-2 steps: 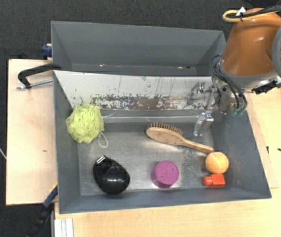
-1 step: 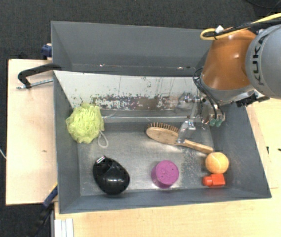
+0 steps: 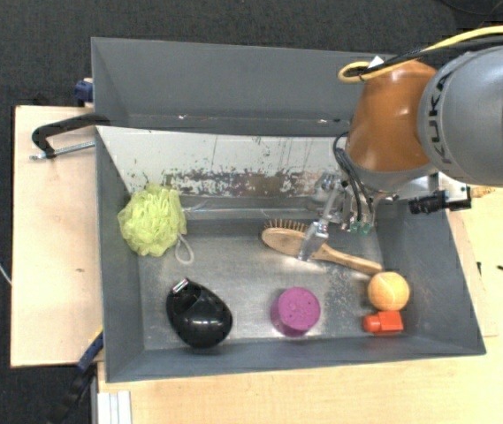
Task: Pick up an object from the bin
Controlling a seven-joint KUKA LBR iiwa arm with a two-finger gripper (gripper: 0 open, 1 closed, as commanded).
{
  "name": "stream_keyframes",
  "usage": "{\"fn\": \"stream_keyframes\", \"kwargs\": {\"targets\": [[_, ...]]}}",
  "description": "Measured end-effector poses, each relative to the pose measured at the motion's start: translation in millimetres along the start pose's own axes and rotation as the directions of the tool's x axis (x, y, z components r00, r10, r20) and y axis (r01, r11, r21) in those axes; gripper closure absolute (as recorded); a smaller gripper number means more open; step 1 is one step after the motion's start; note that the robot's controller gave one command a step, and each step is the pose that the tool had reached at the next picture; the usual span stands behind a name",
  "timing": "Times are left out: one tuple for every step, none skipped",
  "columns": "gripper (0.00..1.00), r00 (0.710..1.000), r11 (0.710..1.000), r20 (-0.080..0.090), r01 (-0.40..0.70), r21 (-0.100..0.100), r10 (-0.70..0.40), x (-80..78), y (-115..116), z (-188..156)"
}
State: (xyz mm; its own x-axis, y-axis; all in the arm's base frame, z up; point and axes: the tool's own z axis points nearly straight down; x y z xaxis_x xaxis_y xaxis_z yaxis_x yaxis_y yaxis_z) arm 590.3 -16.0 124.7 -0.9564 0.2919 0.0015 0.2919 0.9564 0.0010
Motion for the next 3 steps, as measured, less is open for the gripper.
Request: {"fn": "stream_keyframes", "kwargs": {"targets": [[0.0,0.998,0.998,0.005,-0.068,-0.002,0.068,1.6,8,-6],[0.0,0.998,0.998,0.004,-0.06,-0.001,0.06,13.7,12,47],[1.0,0.953,0.953,0.034,-0.302,-0.019,0.302,5.8,15,59]]}}
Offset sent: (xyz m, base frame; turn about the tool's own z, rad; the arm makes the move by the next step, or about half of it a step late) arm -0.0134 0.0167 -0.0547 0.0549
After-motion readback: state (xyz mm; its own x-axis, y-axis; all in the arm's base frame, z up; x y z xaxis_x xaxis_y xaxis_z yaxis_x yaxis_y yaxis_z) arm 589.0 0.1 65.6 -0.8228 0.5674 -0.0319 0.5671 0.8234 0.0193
